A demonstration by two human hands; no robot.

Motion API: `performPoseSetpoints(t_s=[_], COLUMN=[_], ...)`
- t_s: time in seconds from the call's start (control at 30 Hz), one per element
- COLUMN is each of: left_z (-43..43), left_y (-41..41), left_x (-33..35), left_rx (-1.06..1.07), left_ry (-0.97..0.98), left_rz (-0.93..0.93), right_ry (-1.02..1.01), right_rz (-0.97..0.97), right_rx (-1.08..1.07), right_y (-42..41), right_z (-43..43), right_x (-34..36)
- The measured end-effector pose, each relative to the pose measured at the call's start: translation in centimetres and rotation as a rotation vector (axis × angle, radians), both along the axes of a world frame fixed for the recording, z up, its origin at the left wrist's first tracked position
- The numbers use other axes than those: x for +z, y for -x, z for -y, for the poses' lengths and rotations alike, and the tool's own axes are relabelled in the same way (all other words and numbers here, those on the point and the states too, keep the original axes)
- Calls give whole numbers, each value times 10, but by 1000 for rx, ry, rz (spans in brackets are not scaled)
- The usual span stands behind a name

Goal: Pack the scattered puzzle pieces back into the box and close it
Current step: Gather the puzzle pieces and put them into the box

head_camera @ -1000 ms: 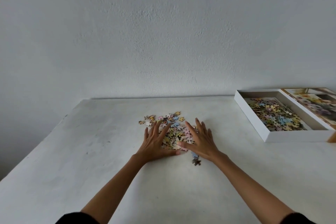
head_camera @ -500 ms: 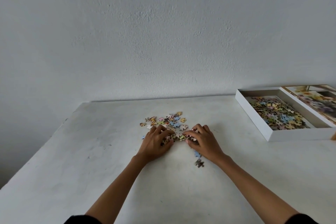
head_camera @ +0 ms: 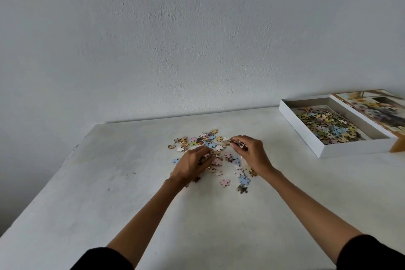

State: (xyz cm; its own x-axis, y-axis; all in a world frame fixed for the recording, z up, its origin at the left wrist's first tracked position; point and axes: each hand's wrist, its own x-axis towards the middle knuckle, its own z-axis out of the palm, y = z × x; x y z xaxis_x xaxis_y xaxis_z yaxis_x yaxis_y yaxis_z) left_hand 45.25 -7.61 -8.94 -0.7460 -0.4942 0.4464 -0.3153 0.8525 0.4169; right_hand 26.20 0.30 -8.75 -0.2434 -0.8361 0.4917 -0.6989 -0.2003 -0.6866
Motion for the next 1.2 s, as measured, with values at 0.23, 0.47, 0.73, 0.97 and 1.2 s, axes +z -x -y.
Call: performPoseSetpoints(t_s=[0.23,0.47,0.73,0.97,1.2], left_z=[-15,-40,-78,-79,-70], left_y=[46,128,257,344,376], left_x=[34,65,72,55,39], left_rx=[-91,-134,-180,-182,-132], left_ry=[38,-27,-35,43,1], left_rz=[-101,-162,-145,-53,53], right_ry=[86,116,84,-82,-200], right_rz=[48,61,-33,-57,-127], right_rx=[-39,-117,-121,-80,-26], right_y=[40,126,242,323,356], right_z=[-7,-23,-45,-41,-30], right_x=[36,68,81,65,44])
